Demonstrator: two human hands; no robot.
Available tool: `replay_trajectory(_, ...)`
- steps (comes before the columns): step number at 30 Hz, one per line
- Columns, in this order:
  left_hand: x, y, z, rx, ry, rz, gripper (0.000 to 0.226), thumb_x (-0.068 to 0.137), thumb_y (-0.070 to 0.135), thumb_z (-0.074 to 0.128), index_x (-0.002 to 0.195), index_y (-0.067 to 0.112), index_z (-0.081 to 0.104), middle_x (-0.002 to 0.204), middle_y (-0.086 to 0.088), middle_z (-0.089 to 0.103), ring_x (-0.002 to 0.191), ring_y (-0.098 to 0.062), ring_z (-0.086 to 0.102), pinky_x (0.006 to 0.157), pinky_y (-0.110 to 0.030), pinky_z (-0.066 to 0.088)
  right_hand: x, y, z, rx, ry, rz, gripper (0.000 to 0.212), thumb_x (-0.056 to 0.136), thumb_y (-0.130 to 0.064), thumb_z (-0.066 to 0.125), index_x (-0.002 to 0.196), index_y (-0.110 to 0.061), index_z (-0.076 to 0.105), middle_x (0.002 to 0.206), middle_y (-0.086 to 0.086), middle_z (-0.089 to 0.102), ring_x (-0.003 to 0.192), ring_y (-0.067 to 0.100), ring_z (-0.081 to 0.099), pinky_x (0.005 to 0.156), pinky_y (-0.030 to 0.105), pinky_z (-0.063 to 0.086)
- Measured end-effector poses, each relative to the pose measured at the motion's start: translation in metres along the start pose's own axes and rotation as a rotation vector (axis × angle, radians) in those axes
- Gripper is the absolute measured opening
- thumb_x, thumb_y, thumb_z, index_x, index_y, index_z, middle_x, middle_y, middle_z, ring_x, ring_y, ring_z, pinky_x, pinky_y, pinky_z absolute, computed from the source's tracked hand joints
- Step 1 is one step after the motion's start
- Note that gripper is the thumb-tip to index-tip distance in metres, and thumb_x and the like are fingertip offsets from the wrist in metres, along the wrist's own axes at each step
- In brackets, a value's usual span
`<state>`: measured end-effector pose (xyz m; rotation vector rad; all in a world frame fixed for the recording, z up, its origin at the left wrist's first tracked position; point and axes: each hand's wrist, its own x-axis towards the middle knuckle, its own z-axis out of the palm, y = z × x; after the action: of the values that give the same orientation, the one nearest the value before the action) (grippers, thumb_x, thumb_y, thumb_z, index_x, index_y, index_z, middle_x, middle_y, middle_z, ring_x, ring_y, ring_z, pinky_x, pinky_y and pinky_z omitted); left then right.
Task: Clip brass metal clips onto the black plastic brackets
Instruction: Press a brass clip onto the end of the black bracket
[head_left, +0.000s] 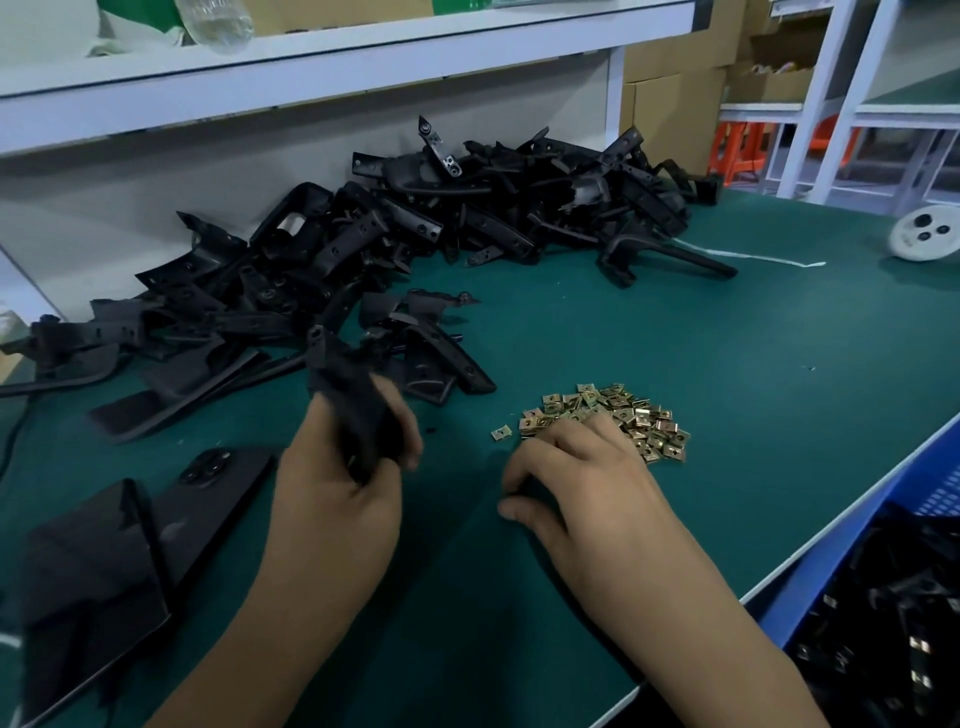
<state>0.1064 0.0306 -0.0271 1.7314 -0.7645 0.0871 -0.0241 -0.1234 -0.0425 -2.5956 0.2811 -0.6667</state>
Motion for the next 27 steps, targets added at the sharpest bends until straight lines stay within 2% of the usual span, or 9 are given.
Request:
replay_trajectory(4,-0.018,0.008,0.002,0.030,-0.137,-0.007,0.044,0.080,0.026,0.063,0.121,0.035,0.054,0.091,0.016,0.058,0.078,-0.005,0.058,0.073,-0.020,0.048,0.001,0.001,0.002,0.007,-0.015,0.008,0.030,0.091,-0.030,0.076,0.117,-0.020,0.066,0.104,-0.007,0.062,0.102,0.018,0.045,0.091,0.035,0.044)
replay_trajectory(7,-0.018,0.015,0.002,0.038,-0.177,-0.006,0.045,0.079,0.061,0.068,0.110,0.030,0.058,0.094,0.012,0.061,0.086,-0.002,0.061,0.076,-0.009,0.046,0.000,-0.001,0.003,-0.043,-0.005,-0.002,0.022,0.093,-0.028,0.074,0.111,-0.017,0.071,0.104,-0.001,0.064,0.101,0.024,0.049,0.091,0.042,0.047)
replay_trajectory(10,-0.021,0.018,0.000,0.001,-0.225,-0.021,0.067,0.076,0.085,0.060,0.098,0.022,0.059,0.082,0.002,0.055,0.073,-0.006,0.052,0.067,-0.017,0.043,-0.001,-0.002,0.003,-0.066,0.039,-0.020,0.006,0.095,-0.017,0.071,0.100,-0.015,0.073,0.095,0.002,0.065,0.093,0.027,0.052,0.083,0.044,0.051)
replay_trajectory(13,-0.022,0.022,0.001,0.081,-0.244,-0.031,0.059,0.078,0.079,0.060,0.102,0.025,0.062,0.086,0.005,0.061,0.078,-0.008,0.057,0.072,-0.027,0.046,0.000,-0.002,0.003,-0.082,0.036,-0.011,0.015,0.094,-0.006,0.068,0.104,-0.017,0.069,0.098,0.000,0.065,0.094,0.024,0.053,0.080,0.029,0.042)
replay_trajectory(16,-0.023,0.020,0.006,0.299,-0.278,-0.016,0.047,0.074,0.071,0.058,0.104,0.036,0.059,0.099,0.017,0.061,0.107,-0.003,0.054,0.091,-0.031,0.046,-0.001,0.001,0.000,0.090,0.094,0.078,0.018,0.096,-0.010,0.064,0.104,-0.025,0.059,0.099,-0.010,0.065,0.094,0.014,0.059,0.075,0.024,0.041)
replay_trajectory(19,-0.020,0.016,0.006,0.572,-0.382,0.174,0.043,0.074,0.062,0.054,0.103,0.030,0.053,0.098,0.022,0.057,0.121,0.004,0.043,0.123,-0.031,0.013,-0.004,0.005,-0.009,0.475,0.272,0.189,0.018,0.094,-0.015,0.072,0.094,-0.029,0.061,0.084,-0.012,0.071,0.080,0.003,0.070,0.072,0.014,0.049)
replay_trajectory(21,-0.019,0.016,0.007,0.656,-0.445,0.233,0.043,0.073,0.056,0.052,0.105,0.027,0.050,0.103,0.022,0.056,0.128,0.002,0.041,0.127,-0.036,-0.003,-0.005,0.005,-0.011,0.732,0.296,0.271,0.019,0.090,-0.014,0.077,0.088,-0.028,0.065,0.080,-0.004,0.073,0.072,0.011,0.074,0.070,0.024,0.056)
replay_trajectory(23,-0.019,0.016,0.010,0.700,-0.483,0.279,0.044,0.073,0.053,0.051,0.108,0.026,0.045,0.109,0.021,0.051,0.137,0.002,0.033,0.127,-0.041,-0.006,-0.003,0.006,-0.011,0.793,0.266,0.320,0.017,0.086,-0.015,0.082,0.085,-0.024,0.067,0.074,0.001,0.074,0.067,0.012,0.072,0.070,0.033,0.056)
replay_trajectory(27,-0.021,0.017,0.017,0.737,-0.527,0.329,0.051,0.076,0.053,0.050,0.116,0.025,0.036,0.115,0.018,0.039,0.146,-0.001,0.021,0.127,-0.042,-0.011,-0.001,0.009,-0.014,0.996,0.254,0.361,0.021,0.076,-0.022,0.085,0.086,-0.012,0.069,0.069,0.009,0.074,0.061,0.013,0.070,0.062,0.019,0.053)
